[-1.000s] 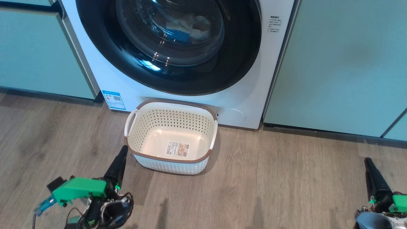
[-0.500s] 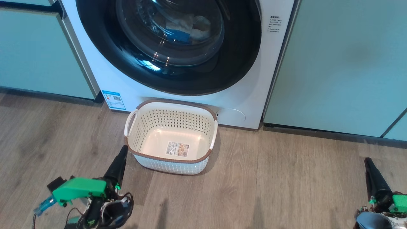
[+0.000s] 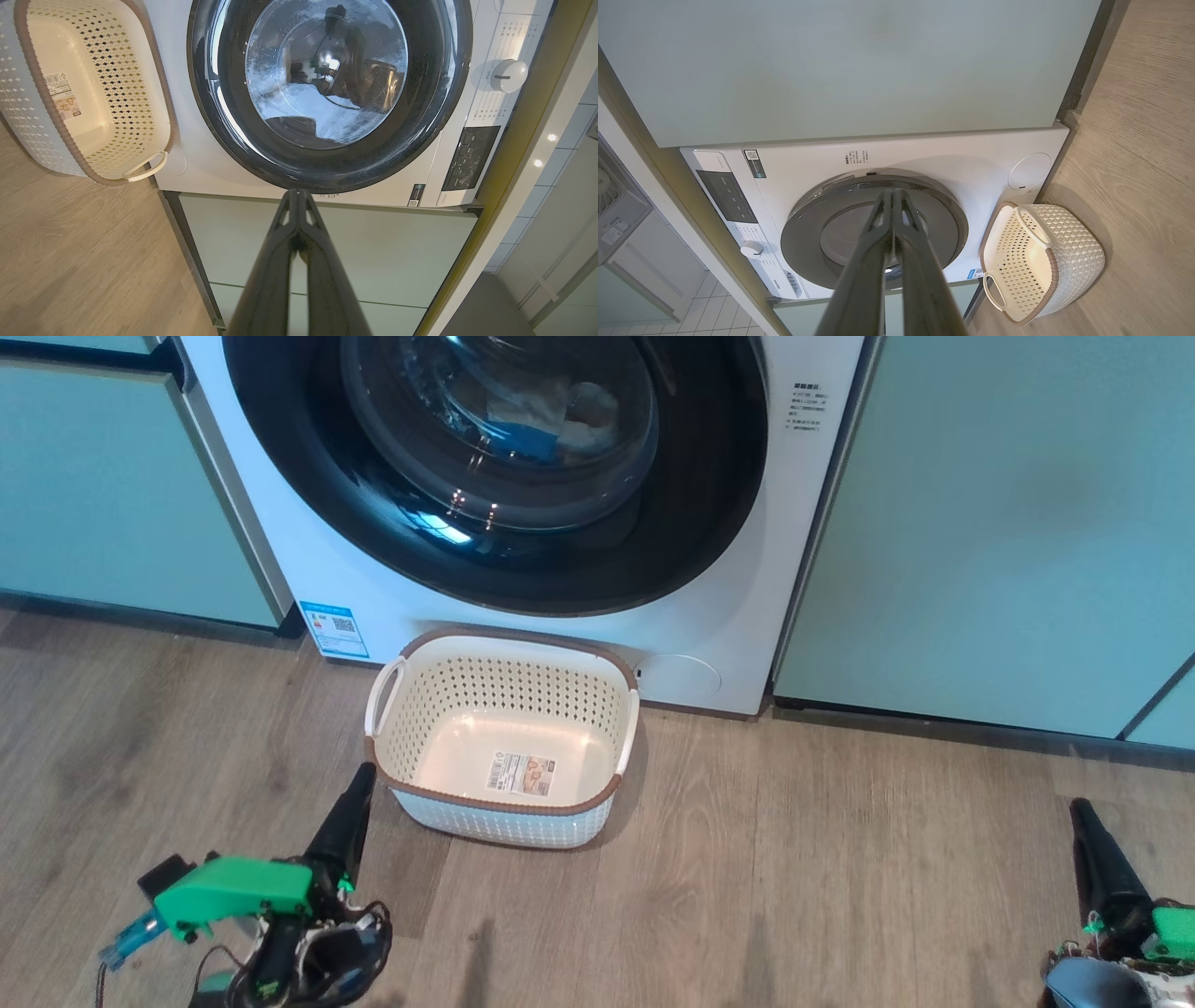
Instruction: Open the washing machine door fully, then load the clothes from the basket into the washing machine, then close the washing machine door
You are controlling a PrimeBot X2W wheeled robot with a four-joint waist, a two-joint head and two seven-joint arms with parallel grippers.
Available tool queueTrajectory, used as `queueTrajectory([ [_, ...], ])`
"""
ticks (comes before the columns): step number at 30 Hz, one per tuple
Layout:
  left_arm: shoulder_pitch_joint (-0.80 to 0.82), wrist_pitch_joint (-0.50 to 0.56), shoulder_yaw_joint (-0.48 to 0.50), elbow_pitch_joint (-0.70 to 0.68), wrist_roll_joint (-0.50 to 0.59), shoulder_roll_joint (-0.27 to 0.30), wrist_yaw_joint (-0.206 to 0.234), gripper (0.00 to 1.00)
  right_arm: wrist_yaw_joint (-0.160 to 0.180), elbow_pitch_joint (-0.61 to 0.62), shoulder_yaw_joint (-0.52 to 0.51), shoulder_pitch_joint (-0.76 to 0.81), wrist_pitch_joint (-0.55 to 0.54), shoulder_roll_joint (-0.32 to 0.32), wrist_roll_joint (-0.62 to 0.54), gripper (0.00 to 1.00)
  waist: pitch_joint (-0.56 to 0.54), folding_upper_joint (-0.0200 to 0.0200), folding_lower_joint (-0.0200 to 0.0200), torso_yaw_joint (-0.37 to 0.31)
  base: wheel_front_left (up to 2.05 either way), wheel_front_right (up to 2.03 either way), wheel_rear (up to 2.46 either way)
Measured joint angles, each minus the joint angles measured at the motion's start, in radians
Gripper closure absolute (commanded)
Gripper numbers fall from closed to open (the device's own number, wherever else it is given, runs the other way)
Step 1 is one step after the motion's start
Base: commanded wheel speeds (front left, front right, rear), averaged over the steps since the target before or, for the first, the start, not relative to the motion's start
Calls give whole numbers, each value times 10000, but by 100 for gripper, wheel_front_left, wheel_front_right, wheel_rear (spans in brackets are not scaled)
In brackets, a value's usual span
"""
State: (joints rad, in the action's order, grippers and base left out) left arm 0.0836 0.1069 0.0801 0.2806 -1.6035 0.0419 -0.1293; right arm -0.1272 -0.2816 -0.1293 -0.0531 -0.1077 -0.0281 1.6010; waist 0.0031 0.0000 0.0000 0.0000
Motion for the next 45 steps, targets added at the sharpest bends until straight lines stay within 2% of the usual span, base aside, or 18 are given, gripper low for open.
queueTrajectory([
  [45, 0, 0, 0, 0, 0, 0, 0, 100, 0, 0, 0, 0, 0, 0, -2, 100, 0, 0, 0, 0, 0, 0, 0],
])
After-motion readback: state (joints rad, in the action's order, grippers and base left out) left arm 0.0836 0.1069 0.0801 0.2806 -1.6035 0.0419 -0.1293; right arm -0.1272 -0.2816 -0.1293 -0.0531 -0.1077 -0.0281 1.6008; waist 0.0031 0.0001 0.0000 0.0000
